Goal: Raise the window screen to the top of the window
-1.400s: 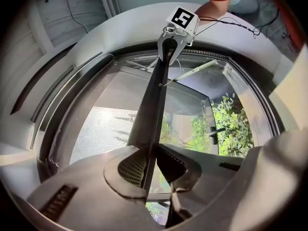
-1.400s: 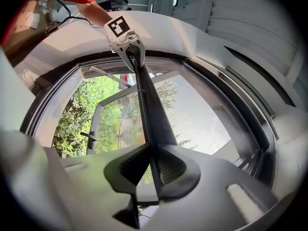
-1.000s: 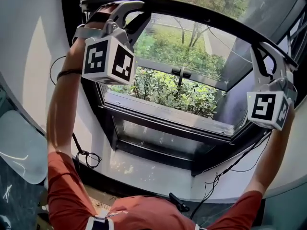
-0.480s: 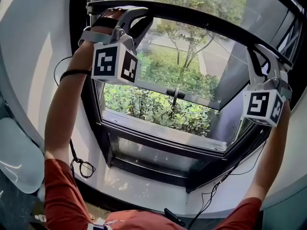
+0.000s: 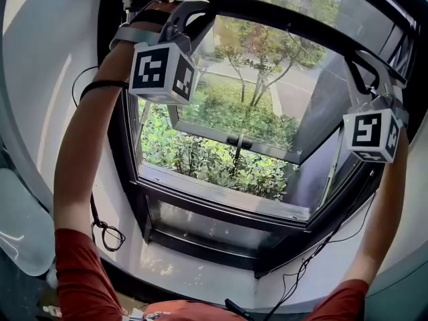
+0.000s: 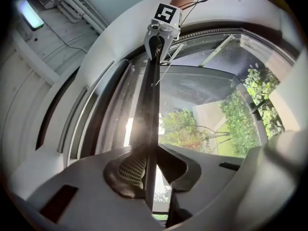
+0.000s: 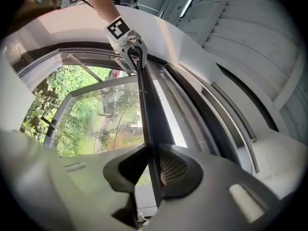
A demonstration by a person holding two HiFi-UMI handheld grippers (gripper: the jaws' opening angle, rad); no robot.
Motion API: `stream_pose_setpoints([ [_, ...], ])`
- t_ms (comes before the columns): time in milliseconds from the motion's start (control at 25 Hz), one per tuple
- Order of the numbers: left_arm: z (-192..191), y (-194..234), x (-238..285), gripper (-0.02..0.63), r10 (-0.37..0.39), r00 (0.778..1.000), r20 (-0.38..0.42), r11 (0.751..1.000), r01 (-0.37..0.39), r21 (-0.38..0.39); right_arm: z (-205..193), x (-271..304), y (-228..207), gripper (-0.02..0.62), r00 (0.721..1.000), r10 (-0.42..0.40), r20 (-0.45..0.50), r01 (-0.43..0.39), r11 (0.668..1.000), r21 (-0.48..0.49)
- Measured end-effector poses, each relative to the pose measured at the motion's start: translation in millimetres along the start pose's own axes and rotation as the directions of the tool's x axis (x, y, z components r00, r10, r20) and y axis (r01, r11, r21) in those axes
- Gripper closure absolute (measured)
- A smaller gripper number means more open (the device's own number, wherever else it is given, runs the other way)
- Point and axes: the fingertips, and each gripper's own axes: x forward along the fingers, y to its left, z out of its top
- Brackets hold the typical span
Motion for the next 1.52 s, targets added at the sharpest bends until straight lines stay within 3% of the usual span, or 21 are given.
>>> stream_pose_setpoints([
  [160,-1,20,12,0.537,0.057,0.998,-0.011,0.998,-0.057,-0.017,-1,11,-21,0.514,0.997,-0.073,-0.005,0.073,0.997,-0.009],
  [360,-3,40,24,0.537,0.068,0.997,-0.023,0.998,-0.068,-0.002,1,21,-40,0.514,0.996,-0.084,-0.007,0.084,0.996,-0.019],
  [1080,-1,112,66,0.541,0.224,0.971,-0.084,0.974,-0.221,0.046,-3,59,-111,0.525,0.976,-0.204,-0.069,0.197,0.975,-0.105],
  [1520,-4,137,83,0.543,0.246,0.961,-0.129,0.969,-0.241,0.056,-3,76,-137,0.525,0.965,-0.229,-0.126,0.200,0.958,-0.203],
])
